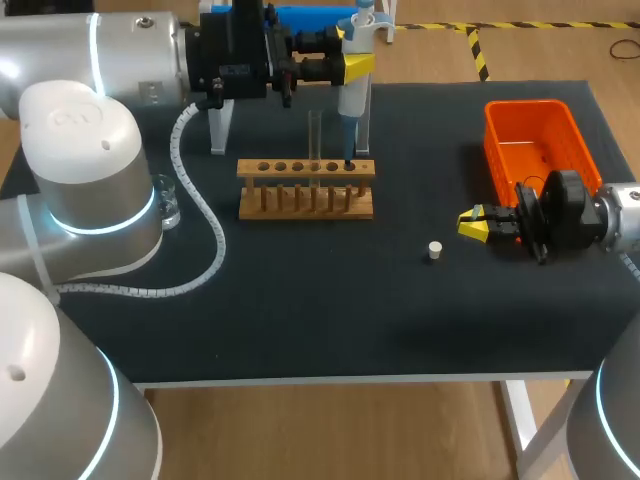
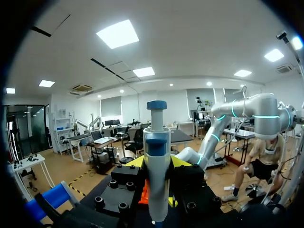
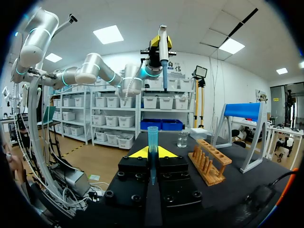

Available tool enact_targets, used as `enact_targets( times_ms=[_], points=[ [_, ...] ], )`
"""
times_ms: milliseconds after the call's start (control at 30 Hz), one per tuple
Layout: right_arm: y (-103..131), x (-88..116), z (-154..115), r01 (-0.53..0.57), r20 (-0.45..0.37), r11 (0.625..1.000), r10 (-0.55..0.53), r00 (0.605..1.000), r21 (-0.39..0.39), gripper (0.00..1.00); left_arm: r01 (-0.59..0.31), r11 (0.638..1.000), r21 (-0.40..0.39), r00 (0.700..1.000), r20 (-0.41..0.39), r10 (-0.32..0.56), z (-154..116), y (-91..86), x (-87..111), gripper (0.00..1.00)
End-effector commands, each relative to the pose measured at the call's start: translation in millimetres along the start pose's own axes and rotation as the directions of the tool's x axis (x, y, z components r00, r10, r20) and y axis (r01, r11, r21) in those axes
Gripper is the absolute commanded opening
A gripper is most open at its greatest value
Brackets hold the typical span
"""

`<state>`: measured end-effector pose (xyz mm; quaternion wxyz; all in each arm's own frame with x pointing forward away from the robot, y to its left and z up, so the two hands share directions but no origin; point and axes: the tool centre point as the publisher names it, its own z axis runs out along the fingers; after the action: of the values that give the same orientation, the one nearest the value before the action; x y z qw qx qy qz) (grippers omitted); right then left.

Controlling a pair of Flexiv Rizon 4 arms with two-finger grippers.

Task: Invert the test tube, pick up the pipette, mount the tip to pipette, aspirate from beaker and dispense into the tube, eject the tip, return the pipette, and cap with the stopper.

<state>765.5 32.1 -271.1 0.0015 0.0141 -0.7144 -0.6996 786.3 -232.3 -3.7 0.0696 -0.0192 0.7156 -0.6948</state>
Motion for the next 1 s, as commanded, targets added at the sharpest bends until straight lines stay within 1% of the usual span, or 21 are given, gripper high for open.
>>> enact_targets(
  times_ms=[33,67,100,167,200,267,300,333,400,467,1000],
  points=[
    [0.0,0.7,-0.3,0.001,0.001,1.0,-0.001,1.0,0.001,0.0,0.002,1.0,0.005,1.0,0.002,-0.002,1.7,1.3,3.8,0.0],
    [0.0,0.7,-0.3,0.001,0.001,1.0,-0.001,1.0,0.001,0.0,0.001,1.0,0.002,1.0,0.001,-0.001,1.8,1.6,4.2,0.0],
    [0.0,0.7,-0.3,0.001,0.001,1.0,-0.001,1.0,0.001,0.0,-0.008,1.0,-0.019,1.0,-0.001,0.008,2.5,2.1,4.9,0.0],
    [0.0,0.7,-0.3,0.001,0.001,1.0,-0.001,1.0,0.001,0.0,0.001,1.0,-0.002,1.0,0.0,-0.001,2.9,2.8,5.4,0.0],
    [0.0,0.7,-0.3,0.001,0.001,1.0,-0.001,1.0,0.001,0.0,-0.004,1.0,-0.018,1.0,0.0,0.004,2.6,3.4,5.6,0.0],
    [0.0,0.7,-0.3,0.001,0.001,1.0,-0.001,1.0,0.001,0.0,0.001,1.0,-0.007,1.0,0.0,-0.001,2.8,4.1,5.9,0.0],
    [0.0,0.7,-0.3,0.001,0.001,1.0,-0.001,1.0,0.001,0.0,-0.003,1.0,-0.018,1.0,0.001,0.003,3.0,4.8,6.1,0.0],
    [0.0,0.7,-0.3,0.001,0.001,1.0,-0.001,1.0,0.001,0.0,0.006,1.0,-0.001,1.0,0.0,-0.006,3.4,5.1,6.3,0.0],
    [0.0,0.7,-0.3,0.001,0.001,1.0,-0.001,1.0,0.001,0.0,-0.004,1.0,-0.02,1.0,-0.002,0.004,3.8,5.9,6.8,0.0],
    [0.0,0.7,-0.3,0.001,0.001,1.0,-0.001,1.0,0.001,0.0,0.001,1.0,-0.011,1.0,-0.003,-0.001,4.2,6.6,7.2,0.0],
    [0.0,0.7,-0.3,0.001,0.001,1.0,-0.001,1.0,0.001,0.0,-0.008,1.0,-0.013,1.0,-0.003,0.008,4.2,6.3,9.3,0.0]
  ],
)
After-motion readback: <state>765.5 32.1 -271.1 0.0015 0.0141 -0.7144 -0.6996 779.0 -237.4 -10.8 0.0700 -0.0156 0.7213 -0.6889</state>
